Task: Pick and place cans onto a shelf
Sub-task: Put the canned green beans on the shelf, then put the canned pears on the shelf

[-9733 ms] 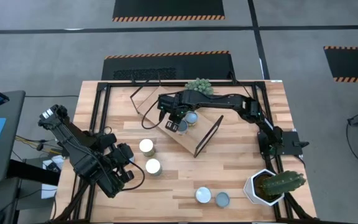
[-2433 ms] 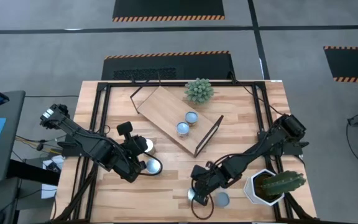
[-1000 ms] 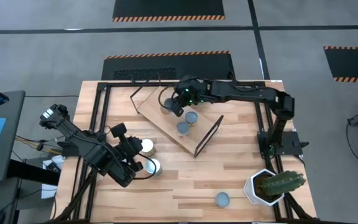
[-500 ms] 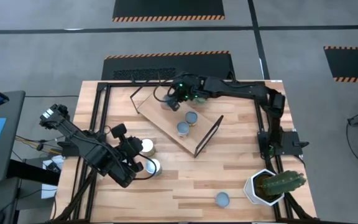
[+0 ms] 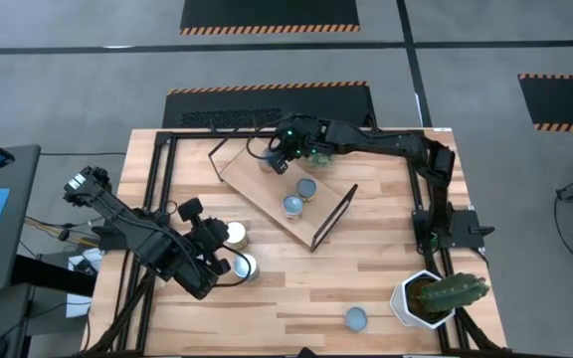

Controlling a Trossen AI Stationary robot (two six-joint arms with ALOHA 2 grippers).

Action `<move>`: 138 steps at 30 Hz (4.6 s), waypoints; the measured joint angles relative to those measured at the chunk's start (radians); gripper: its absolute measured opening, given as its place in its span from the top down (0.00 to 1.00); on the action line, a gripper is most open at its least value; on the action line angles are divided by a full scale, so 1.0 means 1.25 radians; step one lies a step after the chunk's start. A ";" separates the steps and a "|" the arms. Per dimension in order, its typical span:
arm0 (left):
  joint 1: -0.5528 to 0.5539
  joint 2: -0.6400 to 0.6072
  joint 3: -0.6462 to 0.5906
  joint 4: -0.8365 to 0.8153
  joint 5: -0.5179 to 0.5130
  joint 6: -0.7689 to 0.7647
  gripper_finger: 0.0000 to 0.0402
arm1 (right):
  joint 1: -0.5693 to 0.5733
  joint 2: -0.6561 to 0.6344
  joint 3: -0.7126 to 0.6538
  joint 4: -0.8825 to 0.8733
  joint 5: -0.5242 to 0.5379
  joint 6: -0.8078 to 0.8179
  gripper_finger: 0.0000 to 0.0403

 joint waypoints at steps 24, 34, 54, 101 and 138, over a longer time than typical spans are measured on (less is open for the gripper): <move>0.000 0.000 0.000 0.001 0.015 -0.017 1.00 | 0.006 0.000 0.000 -0.061 0.004 -0.022 0.84; 0.000 0.000 0.000 0.000 0.007 -0.018 1.00 | 0.026 -0.025 0.114 -0.110 -0.057 -0.026 0.82; 0.162 0.000 0.000 0.161 0.230 0.235 1.00 | 0.448 -0.255 0.275 -0.872 0.111 0.216 0.82; 0.280 -0.009 -0.341 0.388 0.519 0.487 0.68 | 0.756 -0.583 -0.355 -0.844 0.303 0.894 0.82; 0.430 -0.001 -0.124 0.267 0.347 0.664 1.00 | 0.755 -0.582 -0.355 -0.844 0.347 0.894 0.82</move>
